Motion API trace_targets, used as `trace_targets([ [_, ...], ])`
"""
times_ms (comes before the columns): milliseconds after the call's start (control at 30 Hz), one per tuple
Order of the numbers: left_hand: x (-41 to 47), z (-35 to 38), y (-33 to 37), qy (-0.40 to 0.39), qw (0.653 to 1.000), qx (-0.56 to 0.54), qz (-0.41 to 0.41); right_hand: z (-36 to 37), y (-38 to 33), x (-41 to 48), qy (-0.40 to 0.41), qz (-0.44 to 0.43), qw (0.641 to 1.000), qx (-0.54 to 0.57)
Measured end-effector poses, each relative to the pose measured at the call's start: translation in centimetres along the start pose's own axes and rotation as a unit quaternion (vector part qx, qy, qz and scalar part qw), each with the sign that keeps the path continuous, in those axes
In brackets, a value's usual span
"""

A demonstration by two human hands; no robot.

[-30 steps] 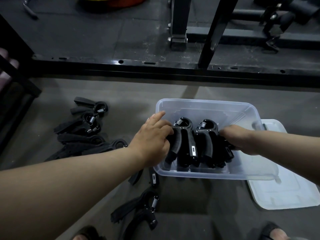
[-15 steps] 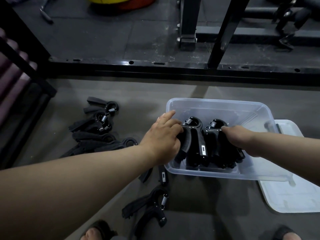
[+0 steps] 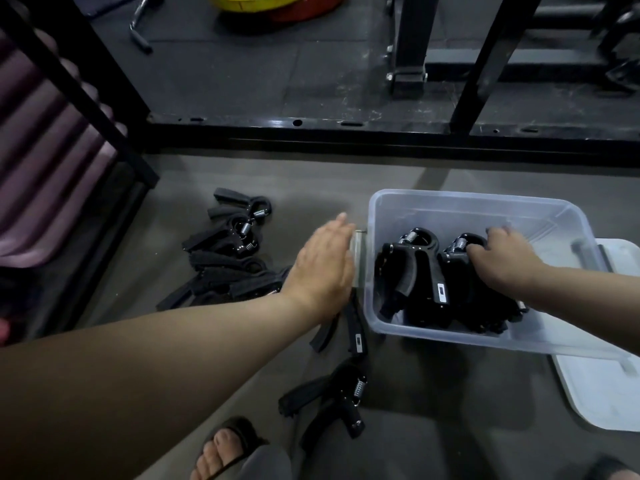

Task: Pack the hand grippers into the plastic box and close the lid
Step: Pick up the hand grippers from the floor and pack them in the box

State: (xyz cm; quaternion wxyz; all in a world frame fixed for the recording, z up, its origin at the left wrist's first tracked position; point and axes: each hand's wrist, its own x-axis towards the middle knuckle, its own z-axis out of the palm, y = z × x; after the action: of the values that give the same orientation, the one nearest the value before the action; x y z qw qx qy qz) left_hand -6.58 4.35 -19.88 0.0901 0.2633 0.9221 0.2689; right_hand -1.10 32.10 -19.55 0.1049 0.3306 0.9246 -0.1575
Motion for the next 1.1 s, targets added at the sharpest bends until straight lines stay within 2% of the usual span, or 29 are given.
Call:
trace_targets([
  [100, -0.6, -0.3, -1.9, -0.012, 0.990, 0.080, -0.114, -0.1, -1.8, -2.3, 0.046, -0.099, 0.993, -0.041],
  [167, -0.8, -0.6, -2.8, -0.075, 0.978, 0.120, -0.152, 0.2, -3.0, -3.9, 0.060, -0.178, 0.981, -0.056],
  [267, -1.2, -0.6, -3.1, -0.188, 0.955, 0.141, -0.179, 0.5, -5.0, -6.0, 0.030, -0.294, 0.954, -0.046],
  [367, -1.5, 0.2, -3.4, -0.238, 0.943, 0.134, -0.192, 1.0, -7.2, -7.6, -0.013, -0.367, 0.930, -0.016],
  [533, -1.7, 0.9, -3.9, -0.288, 0.926, 0.182, -0.160, 1.7, -10.4, -8.9, -0.041, -0.343, 0.937, 0.051],
  [633, -1.3, 0.9, -4.3, -0.286, 0.917, 0.247, -0.132, 2.5, -11.1, -8.8, -0.040, -0.429, 0.903, -0.001],
  [733, -0.6, 1.1, -5.1, -0.293, 0.908, 0.283, -0.099, 3.7, -11.1, -8.6, -0.037, -0.464, 0.882, -0.078],
  [800, -0.2, 1.3, -5.5, -0.303, 0.904, 0.285, -0.093, 4.0, -11.0, -8.7, -0.032, -0.467, 0.878, -0.104],
  [1100, 0.7, 2.3, -5.6, -0.325, 0.896, 0.279, -0.116, 4.0, -10.9, -8.6, -0.035, -0.473, 0.876, -0.091],
])
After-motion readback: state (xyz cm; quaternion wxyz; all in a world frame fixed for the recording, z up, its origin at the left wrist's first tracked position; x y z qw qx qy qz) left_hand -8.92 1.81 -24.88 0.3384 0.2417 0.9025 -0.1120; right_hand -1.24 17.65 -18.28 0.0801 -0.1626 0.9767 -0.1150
